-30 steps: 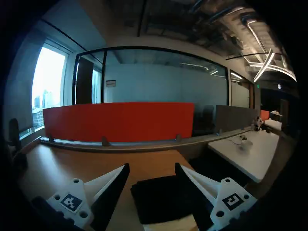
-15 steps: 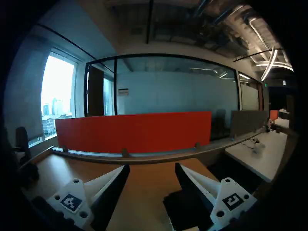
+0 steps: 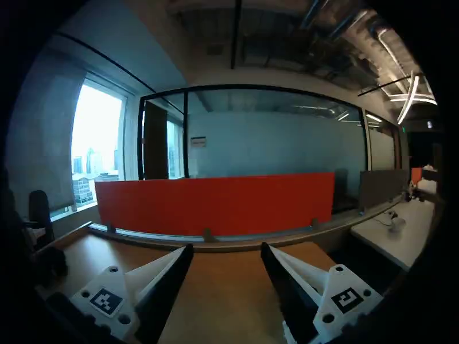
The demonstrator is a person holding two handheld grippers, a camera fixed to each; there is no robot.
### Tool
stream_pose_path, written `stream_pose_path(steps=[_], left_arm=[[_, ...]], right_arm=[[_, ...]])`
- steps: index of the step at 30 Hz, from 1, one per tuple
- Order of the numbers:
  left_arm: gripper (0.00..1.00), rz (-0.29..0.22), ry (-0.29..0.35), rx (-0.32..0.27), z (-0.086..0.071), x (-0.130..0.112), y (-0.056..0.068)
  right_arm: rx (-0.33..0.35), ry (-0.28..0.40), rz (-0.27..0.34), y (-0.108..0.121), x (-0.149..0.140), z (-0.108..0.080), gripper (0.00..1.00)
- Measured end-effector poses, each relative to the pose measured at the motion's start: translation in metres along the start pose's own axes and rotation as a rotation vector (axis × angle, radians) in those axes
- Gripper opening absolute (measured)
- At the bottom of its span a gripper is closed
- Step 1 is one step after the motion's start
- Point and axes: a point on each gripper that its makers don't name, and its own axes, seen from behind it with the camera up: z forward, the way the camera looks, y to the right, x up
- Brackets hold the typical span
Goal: Fold towel
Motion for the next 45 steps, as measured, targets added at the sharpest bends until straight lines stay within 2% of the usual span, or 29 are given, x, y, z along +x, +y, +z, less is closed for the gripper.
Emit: stream_pose_path(steps=[5,14,23,32,38,45], left_arm=[[0.94,-0.004,0.006,-0.005,0.001,-0.001,-0.001],[0.94,-0.015,0.031,-0.022,0.001,-0.017,0.003],[0.94,0.008,0.054,-0.021,0.001,-0.050,0.003],[0.94,0.031,0.094,-0.012,0.008,-0.083,0.009],[0.94,0.049,0.102,0.006,0.011,-0.108,0.010],[0.94,0.081,0.125,0.016,0.009,-0.124,0.008]], right_arm=[[0.013,-0.001,0.000,-0.011,-0.001,0.004,0.91],[0.014,-0.001,-0.019,-0.021,-0.013,0.002,0.91],[0.012,0.008,-0.026,-0.031,-0.028,-0.005,0.91],[0.044,0.012,-0.031,-0.044,-0.043,-0.008,0.91],[0.045,0.009,-0.044,-0.042,-0.058,-0.005,0.91],[0.023,-0.006,-0.061,-0.034,-0.079,-0.002,0.91]])
